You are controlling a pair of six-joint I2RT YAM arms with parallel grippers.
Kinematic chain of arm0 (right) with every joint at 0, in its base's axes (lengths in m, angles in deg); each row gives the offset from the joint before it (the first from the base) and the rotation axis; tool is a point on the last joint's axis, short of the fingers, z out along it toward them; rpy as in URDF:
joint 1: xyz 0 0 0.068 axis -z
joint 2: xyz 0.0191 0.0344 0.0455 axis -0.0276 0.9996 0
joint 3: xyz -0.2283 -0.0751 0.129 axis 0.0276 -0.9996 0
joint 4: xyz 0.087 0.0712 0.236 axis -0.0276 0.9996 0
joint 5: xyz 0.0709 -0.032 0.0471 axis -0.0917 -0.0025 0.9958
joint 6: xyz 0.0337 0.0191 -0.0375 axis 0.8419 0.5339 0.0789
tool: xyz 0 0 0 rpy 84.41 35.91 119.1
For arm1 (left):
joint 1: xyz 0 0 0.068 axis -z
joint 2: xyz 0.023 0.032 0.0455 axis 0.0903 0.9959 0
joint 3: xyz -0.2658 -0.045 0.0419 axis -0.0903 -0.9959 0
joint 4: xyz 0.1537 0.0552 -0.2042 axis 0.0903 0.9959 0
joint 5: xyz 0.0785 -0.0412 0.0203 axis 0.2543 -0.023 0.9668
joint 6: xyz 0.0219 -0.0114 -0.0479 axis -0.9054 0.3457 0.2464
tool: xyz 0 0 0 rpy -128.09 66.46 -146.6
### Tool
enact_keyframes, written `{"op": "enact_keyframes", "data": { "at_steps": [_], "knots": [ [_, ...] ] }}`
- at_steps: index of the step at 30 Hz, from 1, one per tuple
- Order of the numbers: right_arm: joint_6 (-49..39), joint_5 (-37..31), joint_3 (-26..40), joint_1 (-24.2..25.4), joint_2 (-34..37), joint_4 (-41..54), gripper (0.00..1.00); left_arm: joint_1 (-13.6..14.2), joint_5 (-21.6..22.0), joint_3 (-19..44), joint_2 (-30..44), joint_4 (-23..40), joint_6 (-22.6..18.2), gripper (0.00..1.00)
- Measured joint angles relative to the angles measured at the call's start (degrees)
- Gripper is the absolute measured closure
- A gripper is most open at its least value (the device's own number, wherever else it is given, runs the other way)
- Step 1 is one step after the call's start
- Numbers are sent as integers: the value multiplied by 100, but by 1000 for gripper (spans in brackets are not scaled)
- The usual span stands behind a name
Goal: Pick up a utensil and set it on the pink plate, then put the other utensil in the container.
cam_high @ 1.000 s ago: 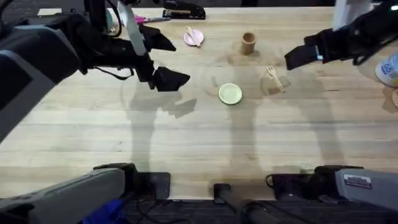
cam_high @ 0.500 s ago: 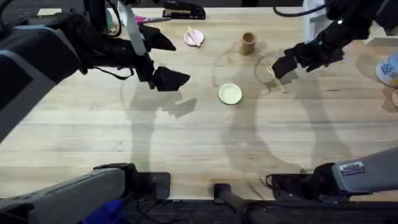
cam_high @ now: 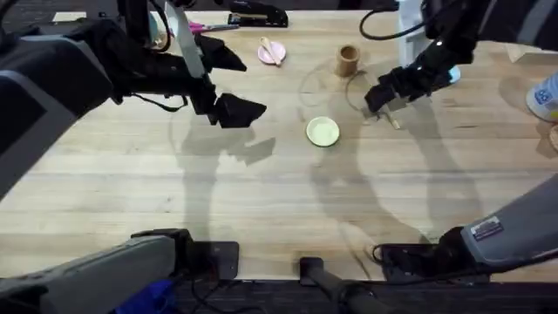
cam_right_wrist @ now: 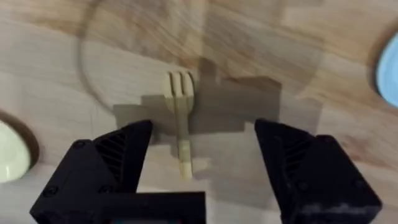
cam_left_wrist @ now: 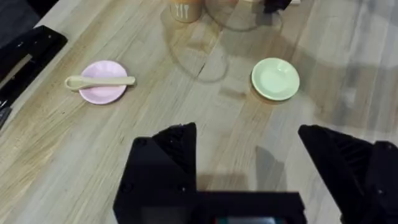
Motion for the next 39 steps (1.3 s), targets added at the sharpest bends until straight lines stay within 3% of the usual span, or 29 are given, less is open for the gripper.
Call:
{"op": "enact_keyframes", "data": {
  "at_steps": [3,5,12,14,16,21,39],
  "knots": [
    [-22,-19,57,-66,87,-68,23,0,0,0,0,0,0,6],
    [-25,9,87,-89,131,-64,100,0,0,0,0,0,0,6],
    [-42,106,116,-164,169,-62,577,0,0,0,0,0,0,6],
    [-41,88,127,-164,173,-73,763,0,0,0,0,0,-1,6],
    [-42,59,127,-162,174,-85,872,0,2,0,0,0,-2,6],
    [-44,44,151,-160,173,-32,958,0,2,0,0,0,-2,6],
    [-86,37,444,-160,324,318,970,0,2,0,0,0,-2,6]
  ]
}}
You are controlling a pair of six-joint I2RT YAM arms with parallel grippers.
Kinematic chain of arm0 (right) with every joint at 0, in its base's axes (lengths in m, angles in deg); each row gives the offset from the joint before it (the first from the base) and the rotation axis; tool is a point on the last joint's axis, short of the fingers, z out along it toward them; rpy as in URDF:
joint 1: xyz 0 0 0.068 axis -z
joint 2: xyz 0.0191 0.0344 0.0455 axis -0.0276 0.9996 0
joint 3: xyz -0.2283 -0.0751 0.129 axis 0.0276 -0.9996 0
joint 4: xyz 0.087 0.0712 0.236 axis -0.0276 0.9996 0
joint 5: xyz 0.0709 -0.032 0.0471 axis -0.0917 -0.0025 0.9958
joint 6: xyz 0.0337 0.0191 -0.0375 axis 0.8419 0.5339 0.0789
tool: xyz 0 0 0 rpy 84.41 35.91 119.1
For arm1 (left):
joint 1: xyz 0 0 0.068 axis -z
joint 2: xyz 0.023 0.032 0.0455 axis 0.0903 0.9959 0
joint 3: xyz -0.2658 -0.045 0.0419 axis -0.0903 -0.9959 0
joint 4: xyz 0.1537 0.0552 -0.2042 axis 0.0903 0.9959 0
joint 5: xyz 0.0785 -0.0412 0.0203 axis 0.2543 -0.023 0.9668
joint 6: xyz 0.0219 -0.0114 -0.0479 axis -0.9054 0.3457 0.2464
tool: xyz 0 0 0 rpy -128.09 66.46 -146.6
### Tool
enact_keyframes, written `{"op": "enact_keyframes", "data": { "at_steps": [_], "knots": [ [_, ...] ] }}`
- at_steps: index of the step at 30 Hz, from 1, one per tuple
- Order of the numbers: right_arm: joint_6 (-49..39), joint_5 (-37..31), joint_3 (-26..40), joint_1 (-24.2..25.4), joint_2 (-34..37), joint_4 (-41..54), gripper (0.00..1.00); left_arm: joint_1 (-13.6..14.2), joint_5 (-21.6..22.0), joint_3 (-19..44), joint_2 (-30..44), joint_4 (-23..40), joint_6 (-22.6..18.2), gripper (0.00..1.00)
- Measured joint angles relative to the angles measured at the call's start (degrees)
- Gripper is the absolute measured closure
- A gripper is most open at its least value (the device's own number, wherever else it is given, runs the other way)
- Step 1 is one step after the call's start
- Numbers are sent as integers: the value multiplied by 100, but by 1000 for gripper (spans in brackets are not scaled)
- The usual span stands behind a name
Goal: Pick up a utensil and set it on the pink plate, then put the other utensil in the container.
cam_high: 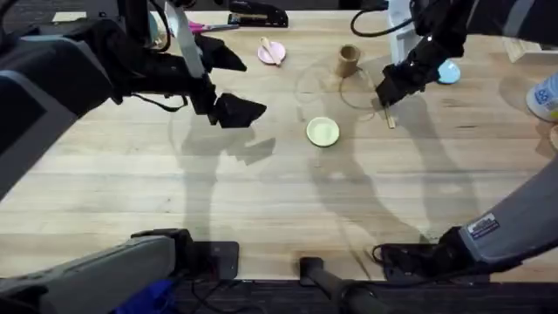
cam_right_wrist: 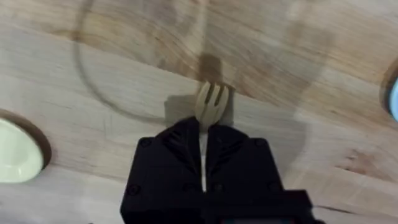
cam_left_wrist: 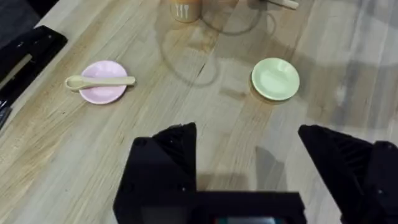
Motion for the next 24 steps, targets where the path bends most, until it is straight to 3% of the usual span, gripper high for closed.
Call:
{"op": "enact_keyframes", "data": {
  "at_steps": [7,17,24],
  "knots": [
    [-2,89,648,0,-108,507,968,0,0,0,0,0,0,6],
    [-279,180,1209,0,-1193,646,969,0,0,0,0,0,0,6],
    [-1153,1017,1237,4,-1757,648,969,0,1,0,0,0,2,6]
  ]
}}
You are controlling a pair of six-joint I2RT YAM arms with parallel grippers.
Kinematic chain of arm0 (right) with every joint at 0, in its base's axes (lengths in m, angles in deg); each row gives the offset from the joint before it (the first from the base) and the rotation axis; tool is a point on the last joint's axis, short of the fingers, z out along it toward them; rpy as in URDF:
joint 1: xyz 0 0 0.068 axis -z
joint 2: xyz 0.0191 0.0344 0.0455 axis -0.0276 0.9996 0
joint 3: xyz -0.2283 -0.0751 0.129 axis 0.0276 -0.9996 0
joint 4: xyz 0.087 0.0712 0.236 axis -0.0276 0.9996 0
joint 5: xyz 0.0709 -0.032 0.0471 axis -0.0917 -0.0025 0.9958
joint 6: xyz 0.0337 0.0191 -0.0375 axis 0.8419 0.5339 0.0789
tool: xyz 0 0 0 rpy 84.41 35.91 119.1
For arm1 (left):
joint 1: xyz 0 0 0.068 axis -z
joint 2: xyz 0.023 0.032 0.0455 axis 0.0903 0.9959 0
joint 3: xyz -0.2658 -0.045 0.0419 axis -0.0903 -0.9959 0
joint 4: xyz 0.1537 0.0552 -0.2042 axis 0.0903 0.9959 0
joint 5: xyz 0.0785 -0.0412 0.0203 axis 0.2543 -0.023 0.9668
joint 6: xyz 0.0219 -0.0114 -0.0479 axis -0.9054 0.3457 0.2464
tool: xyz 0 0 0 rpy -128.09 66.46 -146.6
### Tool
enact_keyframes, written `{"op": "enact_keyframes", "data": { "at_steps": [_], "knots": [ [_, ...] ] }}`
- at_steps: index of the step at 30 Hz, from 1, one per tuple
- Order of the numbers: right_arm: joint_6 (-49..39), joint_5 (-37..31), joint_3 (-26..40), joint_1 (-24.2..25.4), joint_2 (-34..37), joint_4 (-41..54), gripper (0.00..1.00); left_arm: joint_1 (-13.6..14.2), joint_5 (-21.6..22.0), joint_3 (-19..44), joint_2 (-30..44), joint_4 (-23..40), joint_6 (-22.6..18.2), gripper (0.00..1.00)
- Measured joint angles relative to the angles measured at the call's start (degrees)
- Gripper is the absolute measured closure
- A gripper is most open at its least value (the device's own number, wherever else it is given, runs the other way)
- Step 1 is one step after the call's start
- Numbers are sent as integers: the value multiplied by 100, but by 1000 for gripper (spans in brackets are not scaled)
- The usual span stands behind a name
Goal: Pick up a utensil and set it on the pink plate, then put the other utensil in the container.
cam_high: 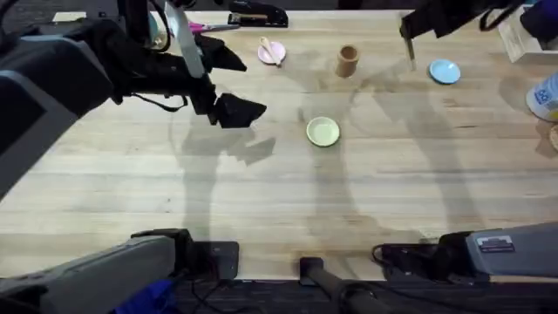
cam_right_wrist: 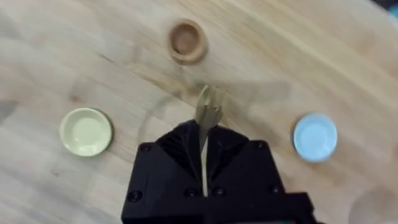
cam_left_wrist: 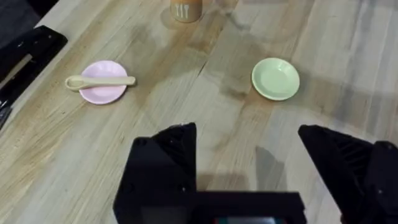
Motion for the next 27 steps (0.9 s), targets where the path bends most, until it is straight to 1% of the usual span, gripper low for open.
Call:
{"op": "enact_keyframes", "data": {
  "at_steps": [4,7,13,17,21,27],
  "knots": [
    [-410,675,2,50,-169,-105,969,0,2,0,0,0,-1,6],
    [-653,1391,2,219,-172,-398,969,0,2,0,0,0,-1,6],
    [-942,3288,2,684,-172,-1503,969,0,4,0,0,0,-2,6],
    [-1016,4416,6,881,-131,-2297,969,0,6,0,0,0,-1,6],
    [-1056,5342,15,944,95,-3036,969,0,8,0,0,0,-2,6],
    [-1100,6541,19,1020,784,-4038,968,0,8,0,0,0,-2,6]
  ]
}}
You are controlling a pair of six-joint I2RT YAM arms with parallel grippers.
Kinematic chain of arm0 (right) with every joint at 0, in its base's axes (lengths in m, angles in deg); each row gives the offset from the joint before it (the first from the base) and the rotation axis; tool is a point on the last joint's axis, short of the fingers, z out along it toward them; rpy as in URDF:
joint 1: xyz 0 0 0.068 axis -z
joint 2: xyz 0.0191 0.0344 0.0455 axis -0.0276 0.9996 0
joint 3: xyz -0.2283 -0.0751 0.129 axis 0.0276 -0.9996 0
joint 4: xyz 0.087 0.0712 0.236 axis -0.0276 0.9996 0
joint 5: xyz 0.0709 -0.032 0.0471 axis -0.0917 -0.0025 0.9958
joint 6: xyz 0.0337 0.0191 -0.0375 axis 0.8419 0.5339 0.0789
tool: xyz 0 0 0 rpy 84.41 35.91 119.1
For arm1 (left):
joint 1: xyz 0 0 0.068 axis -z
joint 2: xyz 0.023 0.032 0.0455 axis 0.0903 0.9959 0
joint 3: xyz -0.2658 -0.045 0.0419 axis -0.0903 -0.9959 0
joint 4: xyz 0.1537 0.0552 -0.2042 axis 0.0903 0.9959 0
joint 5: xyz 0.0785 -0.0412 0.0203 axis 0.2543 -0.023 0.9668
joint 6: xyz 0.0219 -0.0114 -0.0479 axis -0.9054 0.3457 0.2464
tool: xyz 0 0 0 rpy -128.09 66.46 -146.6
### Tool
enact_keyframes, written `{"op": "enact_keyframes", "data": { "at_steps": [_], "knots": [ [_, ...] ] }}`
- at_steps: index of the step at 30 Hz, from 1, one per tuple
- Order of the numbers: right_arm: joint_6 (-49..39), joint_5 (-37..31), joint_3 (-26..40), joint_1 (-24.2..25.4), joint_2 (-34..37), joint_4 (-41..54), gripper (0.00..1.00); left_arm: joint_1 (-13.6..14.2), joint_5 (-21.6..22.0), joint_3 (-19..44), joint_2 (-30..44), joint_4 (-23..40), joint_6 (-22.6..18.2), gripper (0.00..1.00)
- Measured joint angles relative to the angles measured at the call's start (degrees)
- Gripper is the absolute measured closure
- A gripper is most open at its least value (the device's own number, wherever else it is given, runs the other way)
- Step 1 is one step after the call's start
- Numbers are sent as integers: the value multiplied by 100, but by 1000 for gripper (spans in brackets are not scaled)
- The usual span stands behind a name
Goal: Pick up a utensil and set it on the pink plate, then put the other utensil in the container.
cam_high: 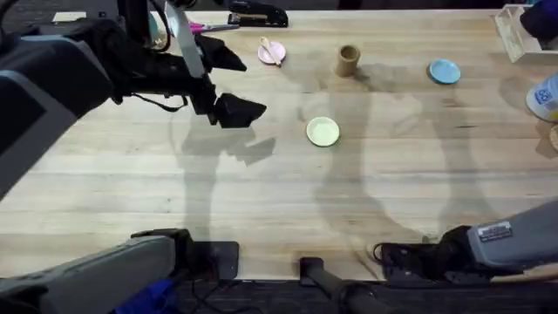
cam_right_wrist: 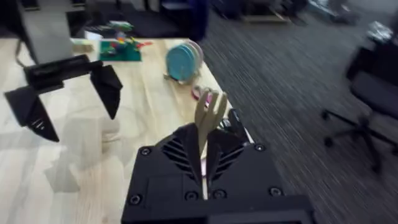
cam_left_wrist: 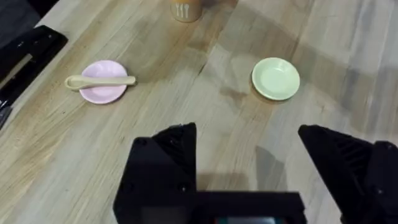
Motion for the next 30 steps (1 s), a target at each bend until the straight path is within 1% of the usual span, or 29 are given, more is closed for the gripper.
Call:
{"op": "enact_keyframes", "data": {
  "at_steps": [7,11,15,21,30],
  "knots": [
    [-2,752,-1,246,755,-841,968,0,0,0,0,0,0,6],
    [-20,995,1,335,1129,-1280,968,0,0,0,0,0,0,4],
    [-20,1084,1,328,1474,-1485,968,0,0,0,0,0,-2,6],
    [-20,1135,1,281,1917,-1505,968,0,0,0,0,0,-2,6],
    [-109,1157,1,233,2406,-1714,968,0,0,0,0,0,-13,6]
  ]
}}
